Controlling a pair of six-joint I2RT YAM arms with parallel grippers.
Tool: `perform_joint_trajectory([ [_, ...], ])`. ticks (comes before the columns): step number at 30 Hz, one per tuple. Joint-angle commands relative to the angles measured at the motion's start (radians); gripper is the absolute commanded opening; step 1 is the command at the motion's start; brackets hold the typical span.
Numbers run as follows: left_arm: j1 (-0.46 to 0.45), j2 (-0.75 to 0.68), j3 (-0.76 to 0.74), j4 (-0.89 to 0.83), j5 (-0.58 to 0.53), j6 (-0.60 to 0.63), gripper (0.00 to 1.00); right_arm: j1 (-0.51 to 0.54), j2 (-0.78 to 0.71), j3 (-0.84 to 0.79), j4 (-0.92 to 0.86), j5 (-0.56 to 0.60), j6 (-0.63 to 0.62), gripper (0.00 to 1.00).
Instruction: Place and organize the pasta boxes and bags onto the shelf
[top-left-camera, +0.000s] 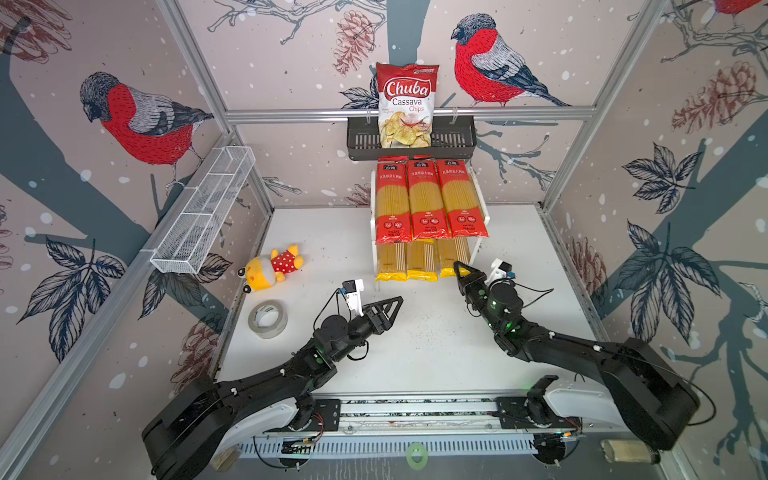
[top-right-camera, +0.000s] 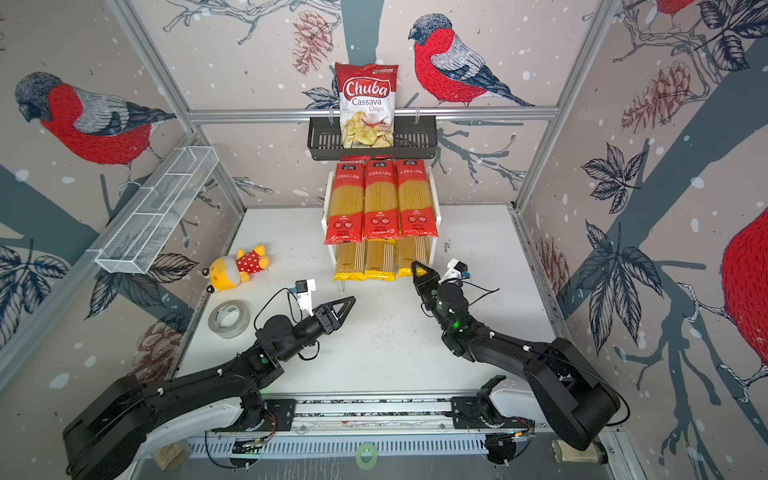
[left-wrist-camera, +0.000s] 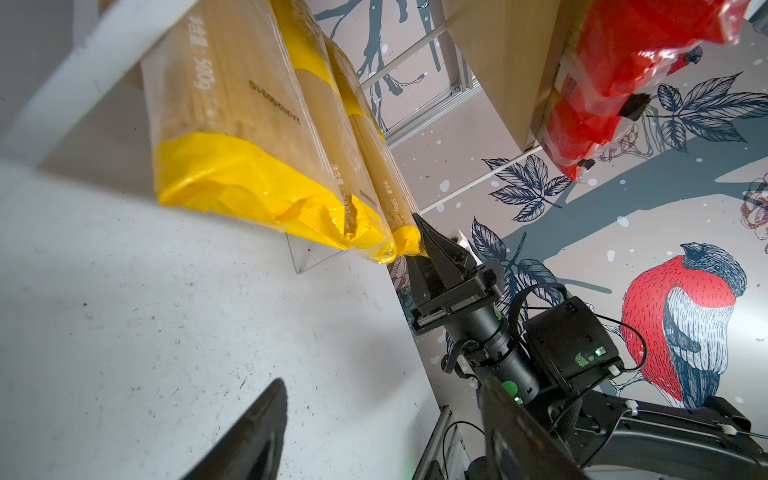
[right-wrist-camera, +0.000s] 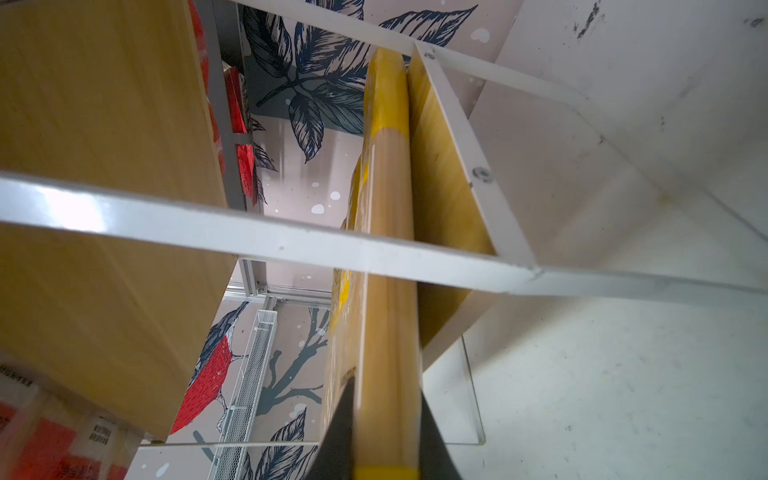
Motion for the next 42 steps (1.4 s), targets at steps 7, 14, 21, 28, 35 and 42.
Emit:
perform_joint_trajectory([
  [7, 0.000, -0.027, -0.011, 0.013, -0.012, 0.036, 0.72, -0.033, -0.039, 0.027, -0.087, -0.117, -0.073, 0.32],
  [14, -0.001, -0.064, -0.020, -0.019, -0.024, 0.053, 0.72, -0.032, -0.098, -0.018, -0.132, -0.121, -0.077, 0.49],
  [21, -0.001, -0.063, -0.017, -0.033, -0.027, 0.070, 0.72, -0.033, -0.145, -0.037, -0.159, -0.115, -0.093, 0.49],
  [28, 0.000, -0.081, -0.030, -0.051, -0.037, 0.074, 0.73, -0.024, -0.132, -0.039, -0.165, -0.126, -0.118, 0.49],
  [35, -0.001, -0.178, 0.004, -0.254, -0.101, 0.189, 0.73, 0.028, -0.213, -0.015, -0.348, -0.042, -0.268, 0.56],
  [42, 0.003, -0.296, 0.059, -0.520, -0.289, 0.337, 0.73, 0.004, -0.380, 0.001, -0.632, 0.071, -0.452, 0.57],
])
